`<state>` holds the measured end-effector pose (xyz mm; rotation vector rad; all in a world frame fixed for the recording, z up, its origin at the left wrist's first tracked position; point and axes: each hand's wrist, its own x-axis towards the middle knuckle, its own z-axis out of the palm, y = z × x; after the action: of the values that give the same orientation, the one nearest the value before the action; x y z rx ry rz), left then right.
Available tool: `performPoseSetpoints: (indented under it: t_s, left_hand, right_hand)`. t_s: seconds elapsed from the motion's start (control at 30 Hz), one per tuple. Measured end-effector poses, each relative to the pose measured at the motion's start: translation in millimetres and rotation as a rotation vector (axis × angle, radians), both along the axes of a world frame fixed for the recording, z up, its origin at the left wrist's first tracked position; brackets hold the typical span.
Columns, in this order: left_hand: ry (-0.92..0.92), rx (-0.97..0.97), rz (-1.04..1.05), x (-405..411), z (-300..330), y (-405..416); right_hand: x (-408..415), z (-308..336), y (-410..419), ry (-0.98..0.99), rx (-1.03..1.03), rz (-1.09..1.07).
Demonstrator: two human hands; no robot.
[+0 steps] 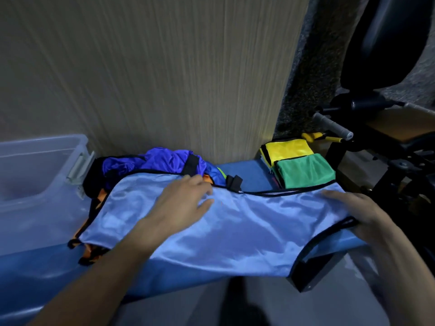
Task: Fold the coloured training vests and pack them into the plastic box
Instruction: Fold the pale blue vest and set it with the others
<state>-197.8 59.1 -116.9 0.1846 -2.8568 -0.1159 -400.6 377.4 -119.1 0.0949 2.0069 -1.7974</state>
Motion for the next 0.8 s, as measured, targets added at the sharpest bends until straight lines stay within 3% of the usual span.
performPoseSetpoints:
  t_s: [0.07, 0.13, 0.2, 0.3, 0.37, 0.43, 0.53, 0.67, 0.73, 0.8]
  left_hand:
    - [-0.254, -0.110, 0.120, 12, 3, -28]
    - [-0.386, -0.082, 0.140, 28, -6, -48]
    - [-0.256, 0.084, 0.074, 42, -21, -57]
    - [0.157, 0.275, -0.049, 44, -20, -51]
    - [0.364, 0.560, -0.035, 42, -5, -40]
    - [0.446, 0.899, 0.032, 41, 10, -37]
    - [0.627, 1.202, 0.198, 48, 29, -60]
    - [0.619, 1.560, 0.442, 67, 39, -100]
    - [0.503, 1.498, 0.546, 71, 27, -118]
    - [0.344, 1.249, 0.638, 71, 15, -130]
  right_hand:
    - [10, 9, -11, 0.053, -0.031, 0.010]
    - [23, 19, -27, 0.092, -0.054, 0.033]
    - [38, 30, -53, 0.139, -0.092, 0.077]
    - [66, 42, -109, 0.222, -0.110, 0.147]
    - [85, 52, -155, 0.280, -0.111, 0.219]
    - [103, 64, -205, 0.334, -0.104, 0.296]
    - [133, 86, -280, 0.386, -0.061, 0.405]
    - [169, 89, -339, 0.171, -0.067, 0.659]
    - [175, 77, -341, 0.080, -0.066, 0.737]
    - [170, 62, -330, 0.113, -0.075, 0.687]
